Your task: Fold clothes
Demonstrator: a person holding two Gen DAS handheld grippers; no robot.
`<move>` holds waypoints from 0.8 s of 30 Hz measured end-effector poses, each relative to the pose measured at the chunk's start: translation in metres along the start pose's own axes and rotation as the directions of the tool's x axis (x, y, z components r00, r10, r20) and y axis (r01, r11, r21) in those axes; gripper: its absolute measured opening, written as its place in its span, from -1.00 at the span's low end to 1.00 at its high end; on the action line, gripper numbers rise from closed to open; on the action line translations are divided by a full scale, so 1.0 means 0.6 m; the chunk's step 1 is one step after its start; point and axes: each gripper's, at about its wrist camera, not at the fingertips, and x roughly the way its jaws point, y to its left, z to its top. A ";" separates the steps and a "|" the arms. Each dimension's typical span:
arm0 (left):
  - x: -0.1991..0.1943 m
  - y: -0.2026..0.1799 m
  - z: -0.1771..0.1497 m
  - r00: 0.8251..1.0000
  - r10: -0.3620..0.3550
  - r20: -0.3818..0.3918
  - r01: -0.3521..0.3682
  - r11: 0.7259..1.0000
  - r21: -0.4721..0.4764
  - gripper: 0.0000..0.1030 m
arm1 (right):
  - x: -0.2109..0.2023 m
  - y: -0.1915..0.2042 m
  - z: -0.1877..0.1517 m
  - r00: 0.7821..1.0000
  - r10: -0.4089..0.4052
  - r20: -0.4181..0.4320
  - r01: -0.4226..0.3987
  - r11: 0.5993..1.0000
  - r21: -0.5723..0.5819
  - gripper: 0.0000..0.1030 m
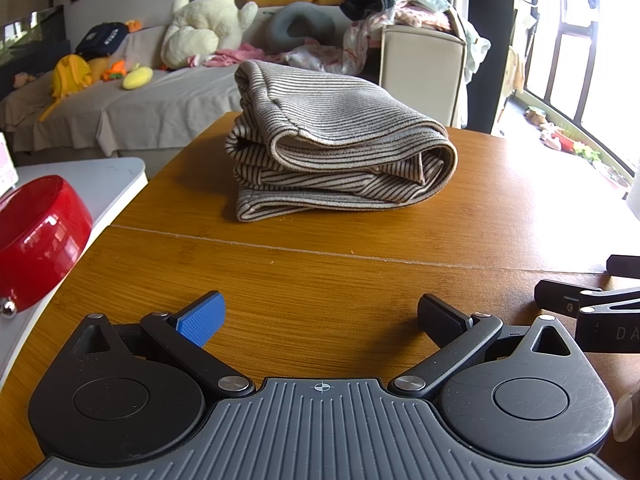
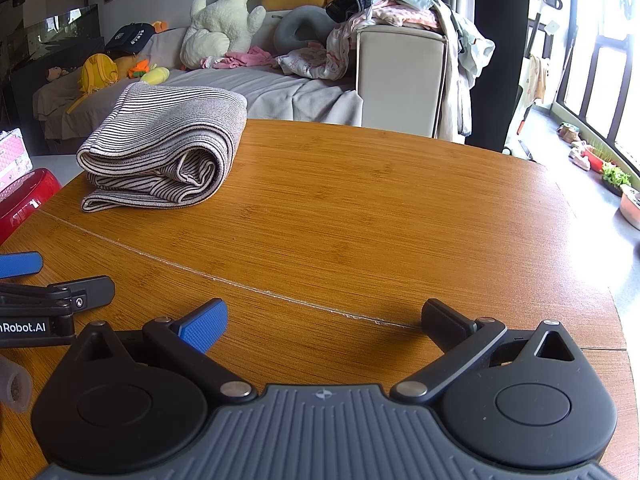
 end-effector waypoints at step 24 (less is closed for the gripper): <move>0.002 0.003 -0.001 1.000 -0.003 0.000 0.003 1.000 0.002 1.00 | -0.003 0.007 -0.002 1.000 -0.012 -0.001 0.012 1.000 0.003 1.00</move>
